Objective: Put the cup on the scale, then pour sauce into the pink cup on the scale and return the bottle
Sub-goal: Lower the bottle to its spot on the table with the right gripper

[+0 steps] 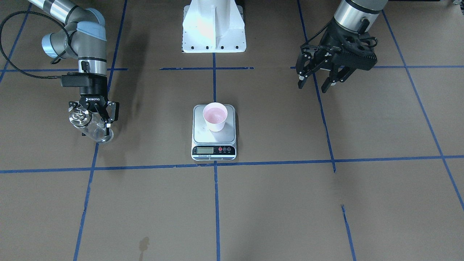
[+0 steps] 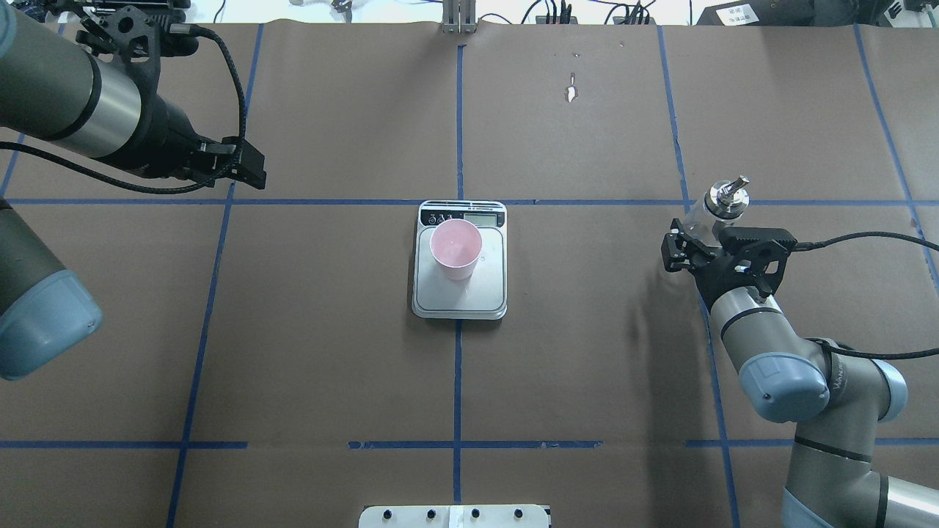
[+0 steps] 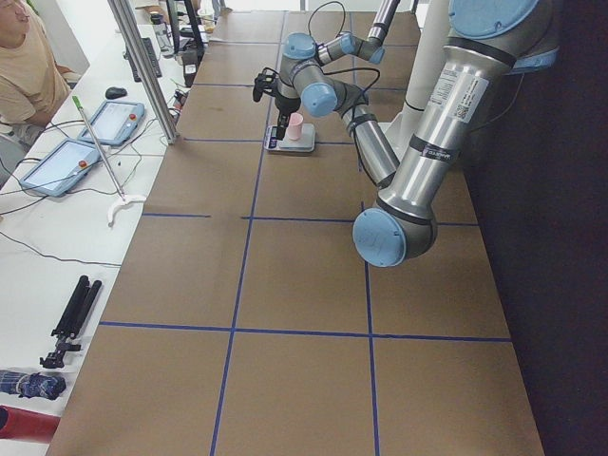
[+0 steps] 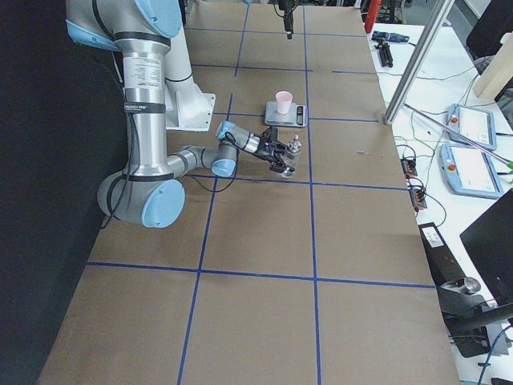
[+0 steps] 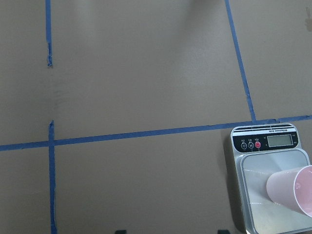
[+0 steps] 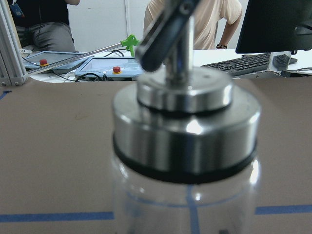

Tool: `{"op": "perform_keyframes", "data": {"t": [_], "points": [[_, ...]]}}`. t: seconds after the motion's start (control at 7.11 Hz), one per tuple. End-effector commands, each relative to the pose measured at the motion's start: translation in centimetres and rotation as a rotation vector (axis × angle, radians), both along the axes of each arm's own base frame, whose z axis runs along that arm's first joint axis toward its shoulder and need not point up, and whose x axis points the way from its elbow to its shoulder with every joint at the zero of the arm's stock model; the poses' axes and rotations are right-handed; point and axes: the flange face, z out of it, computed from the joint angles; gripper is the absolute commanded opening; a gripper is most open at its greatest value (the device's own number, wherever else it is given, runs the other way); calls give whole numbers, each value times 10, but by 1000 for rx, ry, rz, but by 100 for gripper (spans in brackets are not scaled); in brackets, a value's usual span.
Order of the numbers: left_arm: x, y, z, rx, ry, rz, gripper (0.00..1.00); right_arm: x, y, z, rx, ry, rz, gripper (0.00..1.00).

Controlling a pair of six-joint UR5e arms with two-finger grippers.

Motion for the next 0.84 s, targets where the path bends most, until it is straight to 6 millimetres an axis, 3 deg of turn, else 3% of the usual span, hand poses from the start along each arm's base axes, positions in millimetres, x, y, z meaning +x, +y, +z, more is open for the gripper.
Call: {"op": "perform_keyframes", "data": {"t": [0.0, 0.56, 0.7], "points": [[0, 0, 0, 0, 0, 0, 70, -3, 3, 2, -2, -4, -1, 20], [0, 0, -2, 3, 2, 0, 70, -7, 6, 10, -7, 12, -8, 32], [0, 0, -1, 1, 1, 0, 70, -6, 6, 10, -7, 12, -9, 47]]}}
